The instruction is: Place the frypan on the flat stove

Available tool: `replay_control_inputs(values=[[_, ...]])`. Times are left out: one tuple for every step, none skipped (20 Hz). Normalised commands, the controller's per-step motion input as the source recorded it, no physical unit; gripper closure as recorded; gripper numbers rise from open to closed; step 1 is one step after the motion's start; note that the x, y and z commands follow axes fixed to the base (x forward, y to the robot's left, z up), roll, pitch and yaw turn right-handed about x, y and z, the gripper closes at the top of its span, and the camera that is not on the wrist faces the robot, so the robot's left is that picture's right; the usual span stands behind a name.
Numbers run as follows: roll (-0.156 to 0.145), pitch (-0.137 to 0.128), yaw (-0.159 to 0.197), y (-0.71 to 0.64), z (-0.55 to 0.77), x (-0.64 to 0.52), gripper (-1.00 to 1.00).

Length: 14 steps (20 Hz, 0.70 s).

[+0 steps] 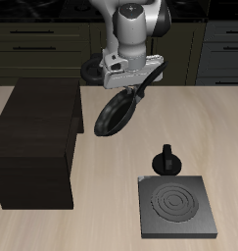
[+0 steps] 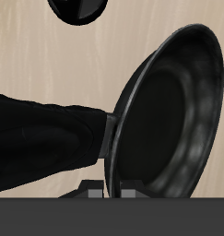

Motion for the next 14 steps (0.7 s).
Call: replay_control_inputs(values=[[-0.016,-0.089,0.006,-0.07,0.64,0.15,1.0],[-0.055,-0.065,-0.013,-0.12,0.48,0.09,1.0],[-0.028,-0.006,-0.062,-0.08,0.47,0.09,1.0],[0.011,0.05,-0.087,-0.07,0.51,0.12,1.0],[-0.017,-0.044,-0.025,-0.04,0.35,-0.01,1.0],[-0.037,-0.115,-0.025,-0.07,0.6,-0.07,1.0],[0.034,-0.009,-0.038,0.01,0.3,-0.1,1.0],[0.048,-0.047,-0.026,0.04,0.41,-0.12,1.0],[0.0,0.0,0.0,0.0,0.0,0.0,1.0],[0.0,0.0,0.0,0.0,0.0,0.0,1.0],[0.049,-0.141,-0.06,0.07,1.16,-0.35,1.0],[0.0,0.0,0.0,0.06,0.0,-0.09,1.0],[0.01,-0.096,-0.007,0.04,0.44,-0.12,1.0],[0.028,-0.051,-0.023,0.04,0.43,-0.13,1.0]])
